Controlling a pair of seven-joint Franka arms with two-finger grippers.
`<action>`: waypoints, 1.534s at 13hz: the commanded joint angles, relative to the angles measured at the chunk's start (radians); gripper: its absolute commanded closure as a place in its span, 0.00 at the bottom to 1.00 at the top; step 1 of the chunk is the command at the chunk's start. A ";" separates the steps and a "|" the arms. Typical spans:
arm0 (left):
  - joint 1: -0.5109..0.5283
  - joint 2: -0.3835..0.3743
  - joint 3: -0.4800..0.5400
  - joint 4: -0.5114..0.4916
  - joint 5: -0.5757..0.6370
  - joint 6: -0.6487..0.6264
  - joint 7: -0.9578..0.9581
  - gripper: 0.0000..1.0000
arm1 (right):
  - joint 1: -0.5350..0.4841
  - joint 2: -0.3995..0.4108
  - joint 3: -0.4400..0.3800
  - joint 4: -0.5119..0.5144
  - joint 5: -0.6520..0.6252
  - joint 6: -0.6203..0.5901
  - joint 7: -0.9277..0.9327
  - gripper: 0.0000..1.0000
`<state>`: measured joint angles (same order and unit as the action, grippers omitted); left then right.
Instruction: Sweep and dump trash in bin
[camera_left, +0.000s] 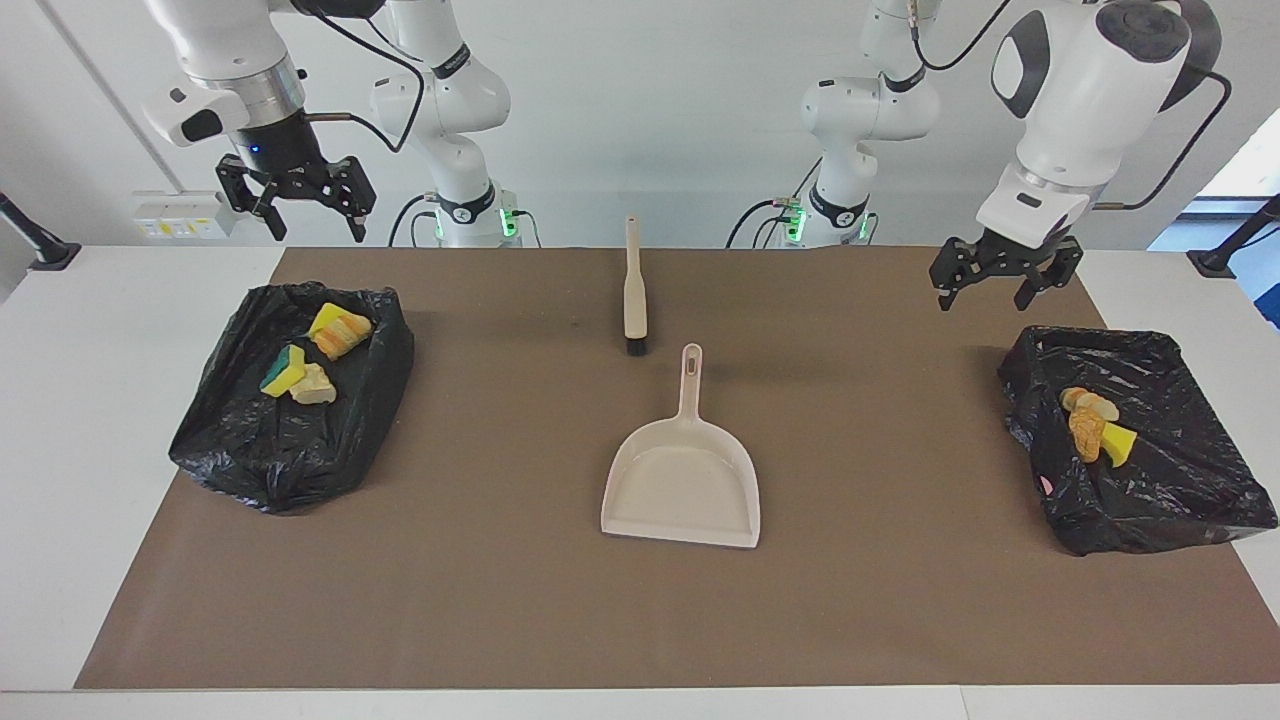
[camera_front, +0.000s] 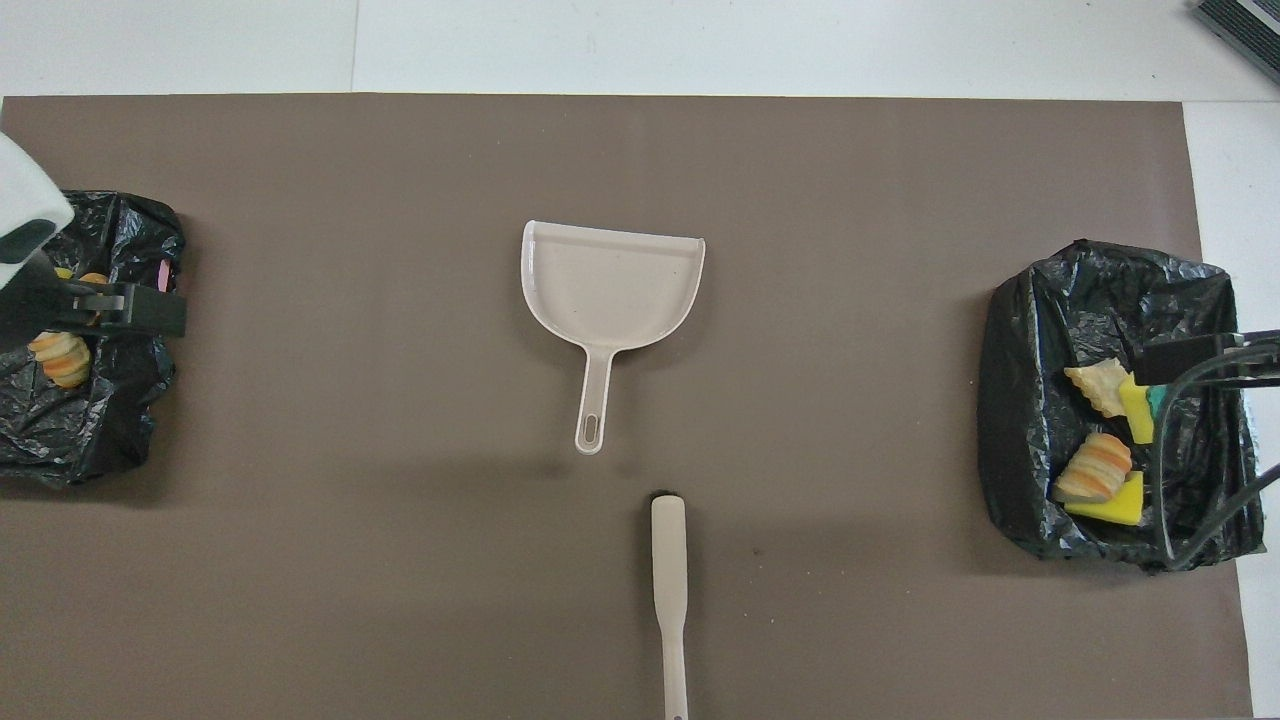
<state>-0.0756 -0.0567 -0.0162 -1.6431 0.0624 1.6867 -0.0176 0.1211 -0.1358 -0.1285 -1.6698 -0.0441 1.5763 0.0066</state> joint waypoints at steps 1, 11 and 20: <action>0.053 0.040 -0.027 0.110 -0.050 -0.073 0.027 0.00 | -0.006 -0.016 0.003 -0.013 -0.005 -0.009 -0.028 0.00; 0.100 0.018 -0.093 0.123 -0.056 -0.228 0.087 0.00 | -0.006 -0.016 0.003 -0.013 -0.005 -0.009 -0.028 0.00; 0.125 -0.005 -0.103 0.083 -0.058 -0.211 0.087 0.00 | -0.006 -0.015 0.003 -0.013 -0.005 -0.009 -0.027 0.00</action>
